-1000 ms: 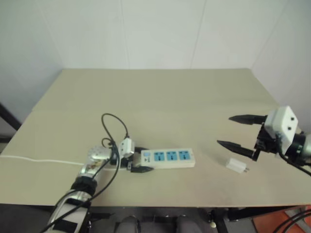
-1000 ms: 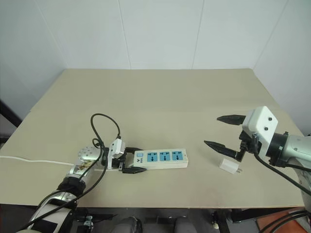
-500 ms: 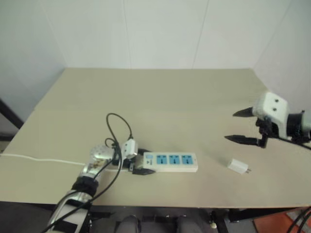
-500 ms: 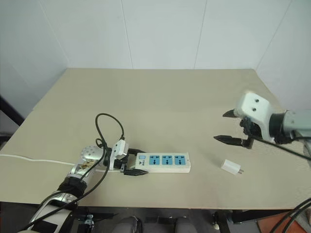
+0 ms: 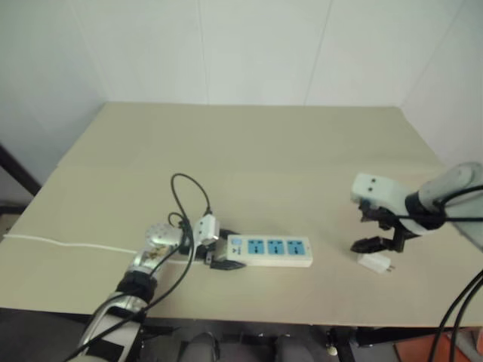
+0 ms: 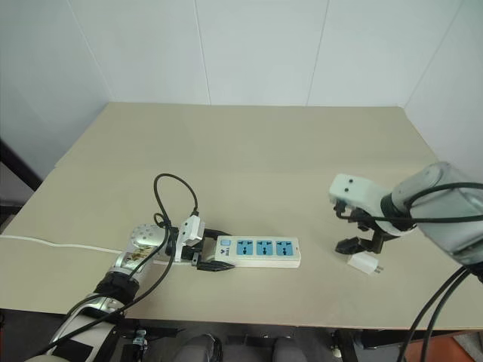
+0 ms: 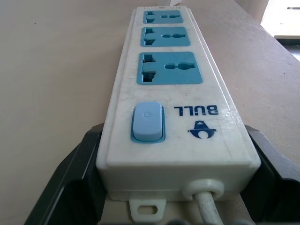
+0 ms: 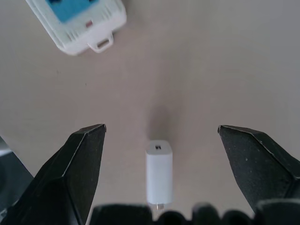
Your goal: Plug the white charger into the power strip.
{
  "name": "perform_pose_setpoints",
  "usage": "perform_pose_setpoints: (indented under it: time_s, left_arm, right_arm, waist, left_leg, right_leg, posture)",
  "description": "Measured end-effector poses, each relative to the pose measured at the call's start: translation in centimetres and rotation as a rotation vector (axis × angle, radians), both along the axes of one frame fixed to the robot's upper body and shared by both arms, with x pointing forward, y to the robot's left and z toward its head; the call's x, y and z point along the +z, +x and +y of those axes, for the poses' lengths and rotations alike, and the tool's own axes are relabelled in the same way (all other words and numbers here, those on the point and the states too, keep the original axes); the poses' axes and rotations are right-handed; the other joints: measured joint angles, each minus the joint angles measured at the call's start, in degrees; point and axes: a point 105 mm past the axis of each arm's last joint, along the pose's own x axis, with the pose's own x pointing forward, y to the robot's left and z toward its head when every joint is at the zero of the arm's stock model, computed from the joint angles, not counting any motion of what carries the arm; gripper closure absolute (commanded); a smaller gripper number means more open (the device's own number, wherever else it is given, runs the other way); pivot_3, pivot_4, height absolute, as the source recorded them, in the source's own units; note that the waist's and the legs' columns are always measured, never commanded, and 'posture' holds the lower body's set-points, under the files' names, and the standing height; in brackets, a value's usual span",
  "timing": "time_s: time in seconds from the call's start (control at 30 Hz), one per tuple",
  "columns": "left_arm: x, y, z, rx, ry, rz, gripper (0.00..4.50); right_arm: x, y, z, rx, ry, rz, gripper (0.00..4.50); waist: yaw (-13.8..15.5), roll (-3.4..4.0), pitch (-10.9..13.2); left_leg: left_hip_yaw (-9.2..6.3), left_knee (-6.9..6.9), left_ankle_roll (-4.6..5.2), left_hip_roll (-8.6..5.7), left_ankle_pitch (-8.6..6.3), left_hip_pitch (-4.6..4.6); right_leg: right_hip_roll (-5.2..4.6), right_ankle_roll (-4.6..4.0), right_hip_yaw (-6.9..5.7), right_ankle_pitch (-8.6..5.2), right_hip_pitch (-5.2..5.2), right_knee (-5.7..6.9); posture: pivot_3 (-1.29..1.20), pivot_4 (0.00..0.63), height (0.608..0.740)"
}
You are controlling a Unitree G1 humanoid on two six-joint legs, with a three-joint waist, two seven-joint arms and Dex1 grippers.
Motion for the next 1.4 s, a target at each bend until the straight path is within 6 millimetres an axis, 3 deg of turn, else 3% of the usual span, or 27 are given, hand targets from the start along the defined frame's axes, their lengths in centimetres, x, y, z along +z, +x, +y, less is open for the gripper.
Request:
perform_pose_setpoints:
  time_s: [0.23,0.57,1.03,1.13,1.4]
  left_arm:
    - [0.0,-0.1,0.0,-0.004,0.005,-0.003,1.19]
    - [0.0,-0.1,0.0,-0.004,0.008,-0.005,1.19]
    - [0.0,-0.2,0.0,0.005,0.010,0.000,1.19]
    - [0.0,-0.2,0.0,0.005,0.010,-0.001,1.19]
    - [-0.2,-0.2,0.1,0.012,0.012,0.006,1.19]
  right_arm:
    - [-1.1,0.3,-0.1,-0.009,-0.023,0.010,0.00]
    - [-4.4,0.7,-1.2,-0.062,-0.098,0.039,0.00]
    - [-5.5,1.2,-1.7,-0.080,-0.121,0.048,0.00]
    - [-5.6,1.1,-1.7,-0.077,-0.119,0.057,0.59]
    - [-6.3,0.4,-1.5,-0.057,-0.104,0.098,3.20]
  waist:
    - [0.0,0.00,0.0]
    - [0.0,0.00,0.0]
    - [-0.1,-0.02,0.0]
    - [-0.1,-0.02,0.0]
    - [-0.2,-0.21,-0.1]
  left_leg:
    - [0.00,0.01,0.00,0.00,0.00,0.01]
    - [0.00,0.01,0.00,-0.01,0.00,0.00]
    - [-0.02,0.01,0.00,-0.01,0.00,0.06]
    - [-0.03,0.01,0.00,-0.01,0.00,0.06]
    - [-0.02,0.02,0.00,0.00,0.00,0.32]
  right_leg:
    - [0.01,-0.01,0.00,0.01,0.01,0.01]
    - [0.01,-0.05,0.00,0.04,0.00,0.03]
    - [0.02,-0.05,0.00,0.04,0.09,0.02]
    - [0.02,-0.05,-0.01,0.04,0.09,0.01]
    - [0.02,0.09,-0.01,-0.05,0.40,-0.04]
  posture:
    - [0.00,0.150,0.740]
    - [0.00,0.150,0.740]
    - [0.00,0.150,0.740]
    - [0.00,0.150,0.740]
    - [0.00,0.150,0.740]
